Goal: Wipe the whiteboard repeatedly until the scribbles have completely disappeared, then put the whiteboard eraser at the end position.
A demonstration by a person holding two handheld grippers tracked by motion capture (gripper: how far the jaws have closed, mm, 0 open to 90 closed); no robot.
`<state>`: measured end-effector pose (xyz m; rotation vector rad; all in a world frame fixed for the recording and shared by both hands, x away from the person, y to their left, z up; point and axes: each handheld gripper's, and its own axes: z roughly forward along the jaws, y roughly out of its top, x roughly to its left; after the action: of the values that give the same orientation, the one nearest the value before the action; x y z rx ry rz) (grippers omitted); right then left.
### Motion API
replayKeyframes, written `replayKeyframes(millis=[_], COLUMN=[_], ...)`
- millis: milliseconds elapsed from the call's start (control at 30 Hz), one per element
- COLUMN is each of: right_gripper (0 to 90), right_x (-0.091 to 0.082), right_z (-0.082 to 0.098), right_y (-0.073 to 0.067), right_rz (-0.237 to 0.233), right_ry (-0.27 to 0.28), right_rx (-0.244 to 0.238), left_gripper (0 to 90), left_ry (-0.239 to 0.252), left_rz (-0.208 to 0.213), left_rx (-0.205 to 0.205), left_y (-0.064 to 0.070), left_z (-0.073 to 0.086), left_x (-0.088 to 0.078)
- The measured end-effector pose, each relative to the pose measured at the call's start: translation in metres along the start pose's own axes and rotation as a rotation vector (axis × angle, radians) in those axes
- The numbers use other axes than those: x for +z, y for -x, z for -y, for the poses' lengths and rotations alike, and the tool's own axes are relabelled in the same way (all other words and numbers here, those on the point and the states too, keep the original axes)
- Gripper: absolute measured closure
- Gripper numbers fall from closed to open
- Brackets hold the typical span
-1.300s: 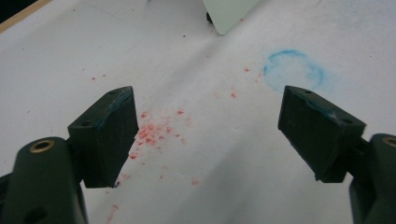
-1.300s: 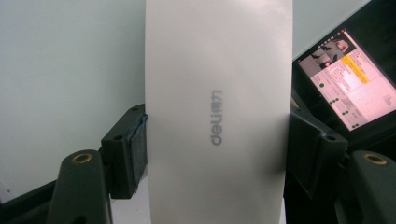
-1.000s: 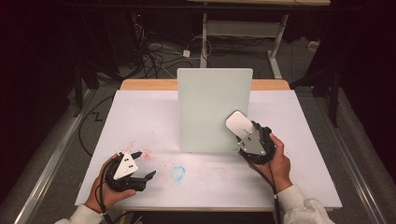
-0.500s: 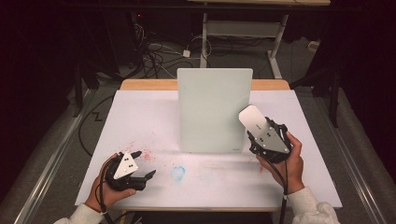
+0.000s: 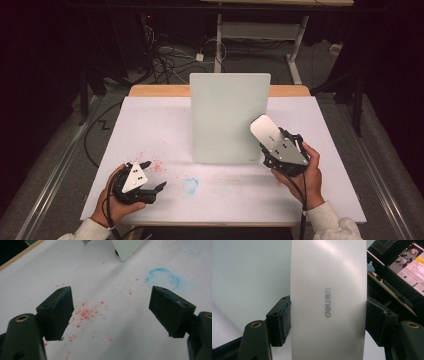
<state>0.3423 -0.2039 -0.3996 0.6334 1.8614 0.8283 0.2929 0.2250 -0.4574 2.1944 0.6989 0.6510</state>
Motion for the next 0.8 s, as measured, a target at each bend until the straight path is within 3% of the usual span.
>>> replayKeyframes(millis=[467,800], right_gripper=[31.3,31.2], right_x=[-0.003,-0.006], right_z=[-0.009,-0.011], right_y=[-0.011,-0.018], right_rz=[-0.064,-0.154], right_ry=[0.024,0.024], right_rx=[-0.005,-0.011], left_gripper=[18.9,18.7], left_ry=[-0.007,-0.007], left_rz=[-0.004,-0.011], left_rx=[0.002,0.014], left_y=[0.001,0.005], left_z=[0.0,-0.001], left_x=[0.0,-0.001])
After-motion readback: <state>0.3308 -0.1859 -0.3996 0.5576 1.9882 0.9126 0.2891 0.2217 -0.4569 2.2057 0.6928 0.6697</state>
